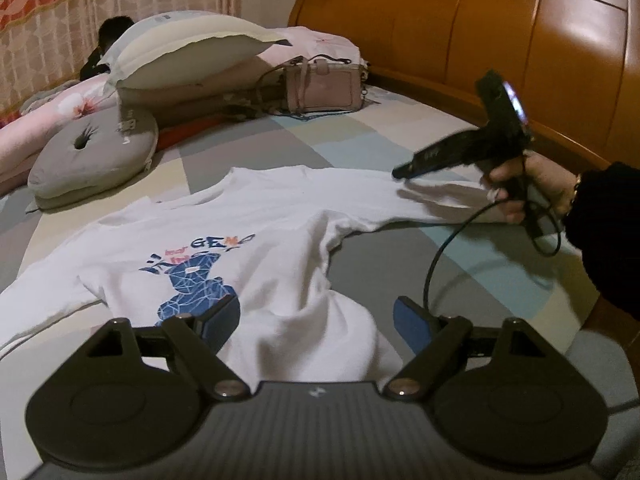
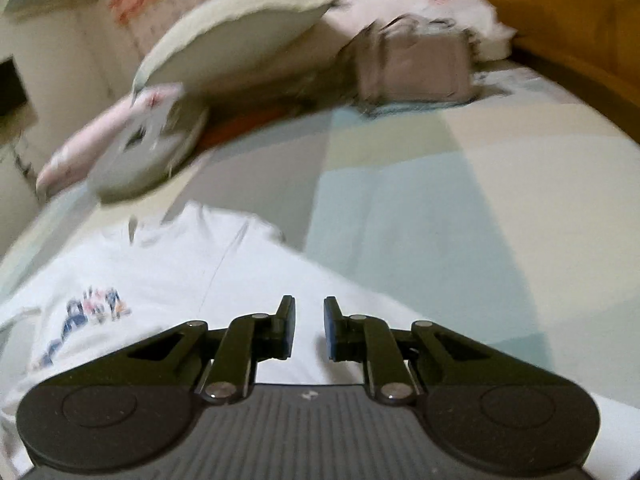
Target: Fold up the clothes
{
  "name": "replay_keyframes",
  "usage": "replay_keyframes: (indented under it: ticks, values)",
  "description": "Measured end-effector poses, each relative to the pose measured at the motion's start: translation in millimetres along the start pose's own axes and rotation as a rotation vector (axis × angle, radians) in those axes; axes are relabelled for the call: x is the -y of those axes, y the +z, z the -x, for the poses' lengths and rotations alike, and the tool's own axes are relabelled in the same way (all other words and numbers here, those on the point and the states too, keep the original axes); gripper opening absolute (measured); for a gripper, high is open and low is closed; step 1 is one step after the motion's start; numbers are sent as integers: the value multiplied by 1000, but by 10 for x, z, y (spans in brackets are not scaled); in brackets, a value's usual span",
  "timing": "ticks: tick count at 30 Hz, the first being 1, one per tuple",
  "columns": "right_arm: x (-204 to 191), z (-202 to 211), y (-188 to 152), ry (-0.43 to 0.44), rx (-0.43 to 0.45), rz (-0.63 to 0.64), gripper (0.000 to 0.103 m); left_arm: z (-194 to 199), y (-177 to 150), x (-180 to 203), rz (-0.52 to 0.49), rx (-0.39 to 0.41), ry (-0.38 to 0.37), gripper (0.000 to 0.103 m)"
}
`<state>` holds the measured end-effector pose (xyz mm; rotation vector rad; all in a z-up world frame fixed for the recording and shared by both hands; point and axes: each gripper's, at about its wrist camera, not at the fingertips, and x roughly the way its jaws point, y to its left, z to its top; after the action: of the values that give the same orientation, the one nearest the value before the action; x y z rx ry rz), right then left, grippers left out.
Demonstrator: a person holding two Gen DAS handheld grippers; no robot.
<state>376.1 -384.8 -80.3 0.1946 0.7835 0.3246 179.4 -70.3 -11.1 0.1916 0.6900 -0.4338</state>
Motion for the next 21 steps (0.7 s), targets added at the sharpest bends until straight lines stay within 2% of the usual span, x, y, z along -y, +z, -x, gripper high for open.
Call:
replay_keyframes:
  ticks: [2,5,9,11,15,18,21]
  values:
    - [-92,-126,-96,1,-83,13,19,-30,1,-60,13,-3,2,85]
    - [-284,-48,-170,43,-120,120,19,-36,6,-138,25,9,-8,85]
    - [-327,57,191,25,-2,143,20,-32,23,-211,41,33,-4,85]
    - [-332,-41,374,-22,48,157,22,-27,11,-247,55,40,-8,86]
    - [-300,-508,536,-66,13,162,28,-50,-40,-330,73,29,-9,86]
    - [-401,-758,422,-92,-30,230,33,-96,-85,-420,92,19,1,86]
    - [-501,-803,276,-145,2,324,41,-135,-117,-492,110,12,4,86]
